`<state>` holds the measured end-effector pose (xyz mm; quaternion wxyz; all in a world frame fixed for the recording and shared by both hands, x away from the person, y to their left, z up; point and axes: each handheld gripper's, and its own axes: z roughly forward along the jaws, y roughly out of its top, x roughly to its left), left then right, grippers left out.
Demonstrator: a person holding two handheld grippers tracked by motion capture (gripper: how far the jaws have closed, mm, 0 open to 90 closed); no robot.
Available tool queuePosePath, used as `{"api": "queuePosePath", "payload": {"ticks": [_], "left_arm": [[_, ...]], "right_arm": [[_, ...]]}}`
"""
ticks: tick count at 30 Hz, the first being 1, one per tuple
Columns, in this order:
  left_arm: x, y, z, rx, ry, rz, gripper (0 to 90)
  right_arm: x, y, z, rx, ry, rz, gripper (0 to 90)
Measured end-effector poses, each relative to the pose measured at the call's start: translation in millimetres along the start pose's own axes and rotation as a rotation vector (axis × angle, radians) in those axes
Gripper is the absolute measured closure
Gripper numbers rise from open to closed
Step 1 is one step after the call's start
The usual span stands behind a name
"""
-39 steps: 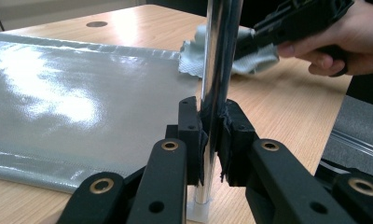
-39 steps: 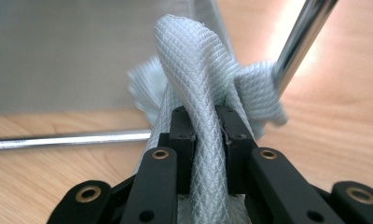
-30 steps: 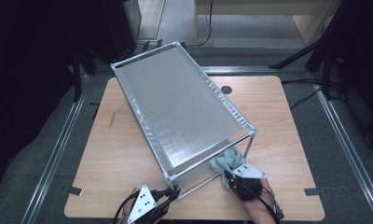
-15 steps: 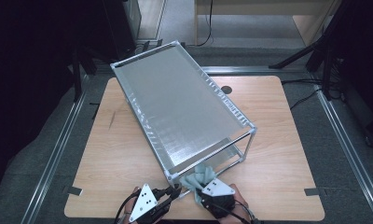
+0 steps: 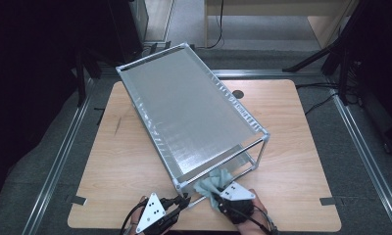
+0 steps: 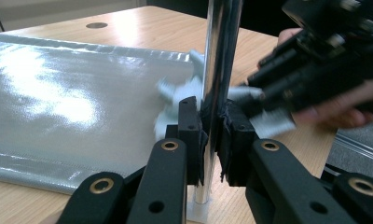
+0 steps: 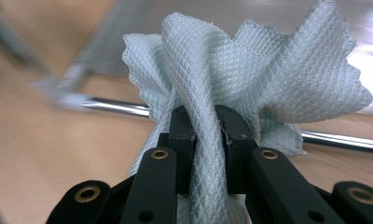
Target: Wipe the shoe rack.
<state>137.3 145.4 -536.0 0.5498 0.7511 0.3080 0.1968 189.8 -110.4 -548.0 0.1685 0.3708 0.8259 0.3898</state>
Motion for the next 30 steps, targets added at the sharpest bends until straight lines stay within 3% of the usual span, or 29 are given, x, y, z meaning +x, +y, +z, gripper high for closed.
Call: {"api": "queuePosePath", "payload": {"ticks": [9,12,20,30], "left_arm": [[0.0,-0.1,0.1,0.001,-0.001,0.000,81.3],[0.0,-0.1,0.2,0.001,-0.001,0.000,81.3],[-0.1,-0.2,0.2,0.002,0.000,-0.001,81.3],[-0.1,-0.4,0.3,0.002,0.000,-0.001,81.3]], "right_arm": [[-54.1,-6.5,-11.0,-0.031,-0.181,0.112,78.4],[-57.7,-8.2,-10.3,-0.033,-0.186,0.127,78.4],[-28.1,-4.4,-4.1,-0.011,-0.116,0.053,78.2],[30.9,0.9,4.1,-0.005,0.041,-0.064,77.4]]}}
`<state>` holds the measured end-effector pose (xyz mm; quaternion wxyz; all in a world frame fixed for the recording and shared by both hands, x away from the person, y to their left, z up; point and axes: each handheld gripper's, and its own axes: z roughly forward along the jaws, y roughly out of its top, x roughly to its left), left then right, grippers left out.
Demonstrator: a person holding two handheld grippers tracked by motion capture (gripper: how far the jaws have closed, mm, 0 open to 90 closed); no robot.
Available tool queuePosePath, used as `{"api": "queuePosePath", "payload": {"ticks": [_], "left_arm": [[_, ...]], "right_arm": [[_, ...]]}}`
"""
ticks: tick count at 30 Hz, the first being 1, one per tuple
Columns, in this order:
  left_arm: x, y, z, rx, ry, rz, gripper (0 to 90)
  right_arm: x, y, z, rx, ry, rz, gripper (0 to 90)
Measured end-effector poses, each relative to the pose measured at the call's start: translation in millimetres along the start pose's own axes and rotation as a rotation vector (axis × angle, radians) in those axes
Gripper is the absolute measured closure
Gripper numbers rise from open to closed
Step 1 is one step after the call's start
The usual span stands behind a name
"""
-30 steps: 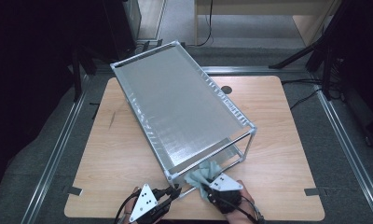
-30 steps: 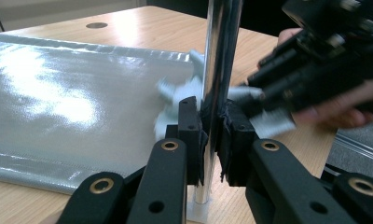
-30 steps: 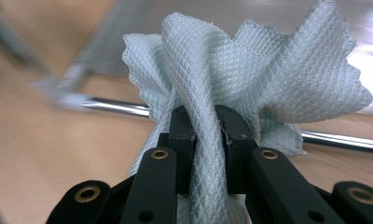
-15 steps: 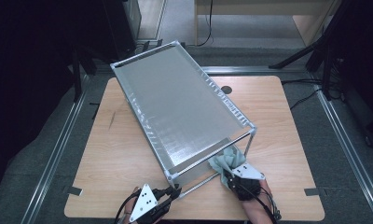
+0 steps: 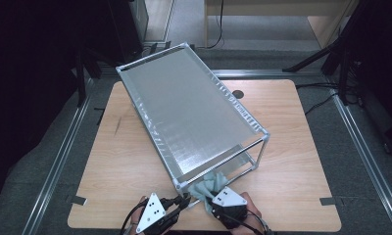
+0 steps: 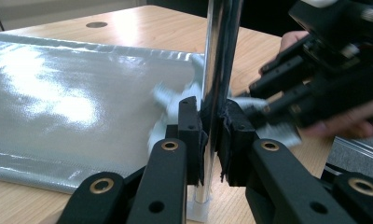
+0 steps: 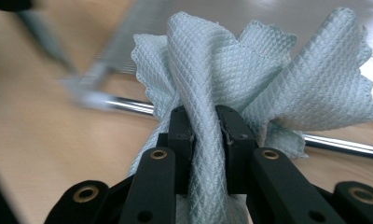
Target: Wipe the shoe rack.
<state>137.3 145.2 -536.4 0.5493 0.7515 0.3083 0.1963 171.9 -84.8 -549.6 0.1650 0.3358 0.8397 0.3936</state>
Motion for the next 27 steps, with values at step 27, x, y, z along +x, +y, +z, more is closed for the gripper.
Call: {"api": "queuePosePath", "payload": {"ticks": [27], "left_arm": [[0.0,-0.2,0.0,0.002,0.000,0.002,81.3]], "right_arm": [[-69.0,-8.4,-13.8,-0.021,-0.158,0.100,77.6]]}}
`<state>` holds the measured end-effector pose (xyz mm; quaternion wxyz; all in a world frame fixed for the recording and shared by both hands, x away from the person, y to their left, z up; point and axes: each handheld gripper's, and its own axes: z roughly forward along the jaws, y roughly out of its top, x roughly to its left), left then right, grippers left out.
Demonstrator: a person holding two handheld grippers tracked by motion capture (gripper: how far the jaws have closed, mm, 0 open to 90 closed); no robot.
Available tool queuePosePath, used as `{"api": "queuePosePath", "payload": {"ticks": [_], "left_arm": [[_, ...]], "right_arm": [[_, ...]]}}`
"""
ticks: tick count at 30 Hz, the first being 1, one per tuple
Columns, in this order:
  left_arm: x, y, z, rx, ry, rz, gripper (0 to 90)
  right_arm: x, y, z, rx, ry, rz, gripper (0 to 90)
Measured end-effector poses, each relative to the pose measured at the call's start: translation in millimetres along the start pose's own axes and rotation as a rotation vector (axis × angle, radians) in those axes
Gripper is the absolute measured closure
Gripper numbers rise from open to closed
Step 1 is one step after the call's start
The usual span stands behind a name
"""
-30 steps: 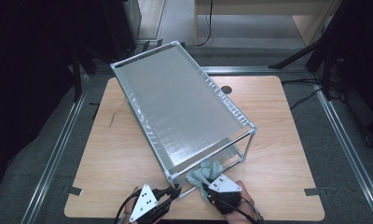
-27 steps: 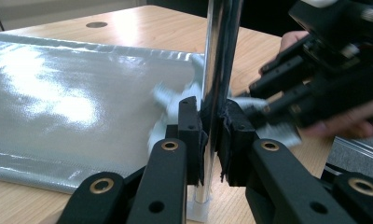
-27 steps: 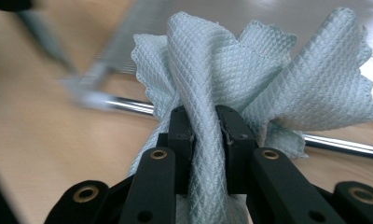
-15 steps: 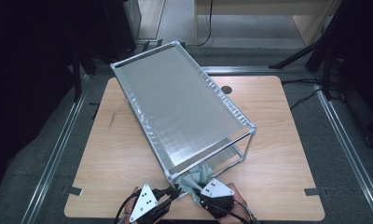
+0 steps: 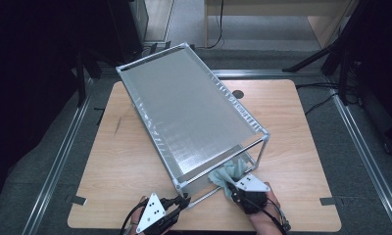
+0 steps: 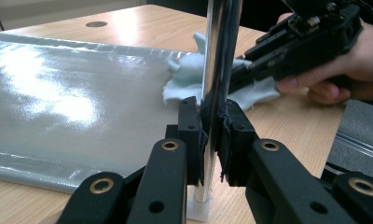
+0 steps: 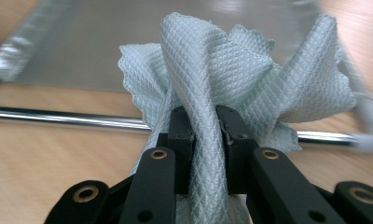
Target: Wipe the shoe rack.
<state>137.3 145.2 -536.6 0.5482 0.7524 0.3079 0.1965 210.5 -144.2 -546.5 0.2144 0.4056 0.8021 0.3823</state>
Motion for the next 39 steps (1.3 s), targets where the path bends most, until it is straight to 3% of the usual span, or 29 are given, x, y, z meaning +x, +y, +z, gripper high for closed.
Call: {"api": "queuePosePath", "payload": {"ticks": [7,12,16,23,32,34,37,39], "left_arm": [[0.2,0.0,0.1,0.000,-0.001,0.001,81.3],[0.1,0.0,0.1,0.002,0.000,0.002,81.3],[0.1,0.0,0.0,0.003,0.000,0.003,81.3],[0.3,-0.1,0.1,0.002,-0.002,0.003,81.3],[0.6,-0.2,0.3,0.004,-0.004,0.002,81.3],[0.7,-0.2,0.3,0.004,-0.004,0.003,81.3],[0.7,-0.2,0.3,0.004,-0.004,0.001,81.3],[0.8,-0.4,0.4,0.003,-0.005,-0.001,81.3]], "right_arm": [[-35.2,-2.2,-14.6,-0.026,-0.088,0.081,78.0],[-51.7,-5.6,-24.0,-0.033,-0.124,0.090,77.9],[-67.5,-10.2,-31.3,-0.019,-0.183,0.093,77.8],[-106.9,-21.3,-49.7,-0.024,-0.297,0.213,78.1],[-134.4,-32.1,-64.3,-0.034,-0.379,0.327,77.9],[-134.8,-32.3,-65.3,-0.049,-0.357,0.341,71.1],[-131.5,-26.8,-69.2,-0.105,-0.325,0.340,48.3],[-124.0,-18.2,-74.3,-0.157,-0.319,0.325,40.1]]}}
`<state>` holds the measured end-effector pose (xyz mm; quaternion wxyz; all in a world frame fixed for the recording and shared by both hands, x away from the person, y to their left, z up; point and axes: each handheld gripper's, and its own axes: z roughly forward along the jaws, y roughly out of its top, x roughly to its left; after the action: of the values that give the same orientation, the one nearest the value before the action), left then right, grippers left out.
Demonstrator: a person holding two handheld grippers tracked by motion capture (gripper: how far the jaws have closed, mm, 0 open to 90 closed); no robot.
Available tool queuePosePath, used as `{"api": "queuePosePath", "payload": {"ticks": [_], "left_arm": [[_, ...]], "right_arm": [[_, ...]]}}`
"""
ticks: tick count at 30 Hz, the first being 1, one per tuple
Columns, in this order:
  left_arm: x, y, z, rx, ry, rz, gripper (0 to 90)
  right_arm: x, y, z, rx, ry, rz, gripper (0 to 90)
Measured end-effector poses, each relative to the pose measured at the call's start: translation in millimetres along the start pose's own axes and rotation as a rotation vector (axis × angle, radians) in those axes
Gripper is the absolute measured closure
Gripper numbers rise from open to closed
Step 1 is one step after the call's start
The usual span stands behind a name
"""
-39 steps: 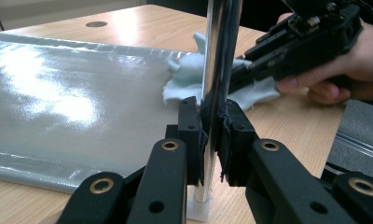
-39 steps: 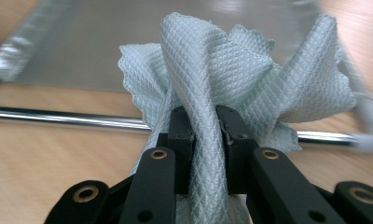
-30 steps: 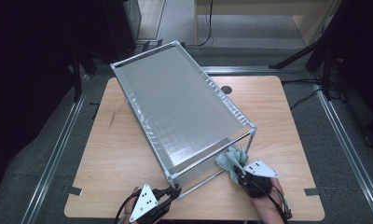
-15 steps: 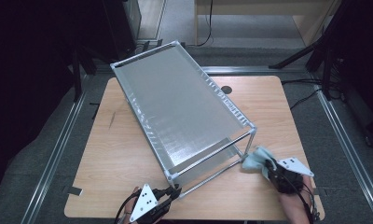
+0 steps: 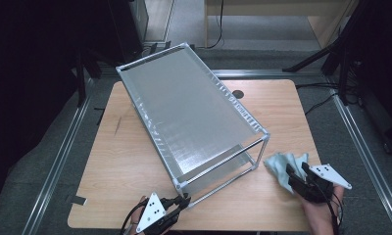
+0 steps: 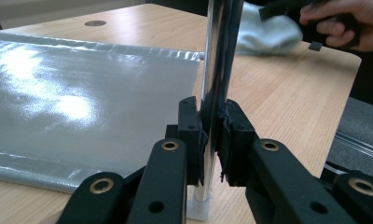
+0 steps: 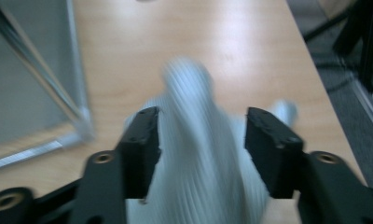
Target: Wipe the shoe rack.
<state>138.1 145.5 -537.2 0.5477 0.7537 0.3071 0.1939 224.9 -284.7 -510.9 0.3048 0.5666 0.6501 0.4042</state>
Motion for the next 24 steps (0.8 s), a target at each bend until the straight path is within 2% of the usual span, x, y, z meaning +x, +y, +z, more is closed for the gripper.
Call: {"api": "queuePosePath", "payload": {"ticks": [3,6,10,12,13,14,15,16,18,20,24], "left_arm": [[-0.1,0.0,0.5,0.000,-0.001,-0.002,81.3],[0.1,0.1,0.8,0.000,-0.004,-0.009,81.2],[1.9,0.1,1.7,-0.001,-0.019,-0.031,81.0],[1.7,0.9,2.0,0.003,-0.013,-0.023,81.0],[2.4,1.4,2.1,0.007,-0.013,-0.022,81.1],[3.3,1.7,2.0,0.009,-0.014,-0.021,81.0],[3.9,2.0,2.3,0.011,-0.010,-0.014,81.1],[4.5,2.6,3.1,0.011,-0.002,-0.012,81.1],[6.5,3.9,4.5,0.015,0.002,-0.013,81.2],[9.0,4.8,6.3,0.016,0.007,-0.010,81.2],[13.3,8.6,13.2,0.023,0.016,-0.007,81.4]], "right_arm": [[20.1,10.2,-10.2,-0.071,0.082,-0.029,37.9],[44.9,15.7,-11.8,-0.118,0.166,-0.094,50.6],[63.1,22.2,3.4,-0.094,0.228,-0.113,61.2],[69.9,23.7,13.4,-0.080,0.224,-0.134,69.3],[72.4,23.8,17.6,-0.074,0.201,-0.144,74.4],[72.9,24.4,21.7,-0.070,0.176,-0.144,80.0],[71.7,25.9,25.6,-0.064,0.167,-0.125,81.8],[69.8,28.1,30.0,-0.060,0.191,-0.096,81.8],[70.5,31.4,36.7,-0.061,0.203,-0.097,82.0],[73.8,34.4,42.9,-0.065,0.190,-0.112,82.2],[81.3,44.4,59.9,-0.063,0.168,-0.112,82.3]]}}
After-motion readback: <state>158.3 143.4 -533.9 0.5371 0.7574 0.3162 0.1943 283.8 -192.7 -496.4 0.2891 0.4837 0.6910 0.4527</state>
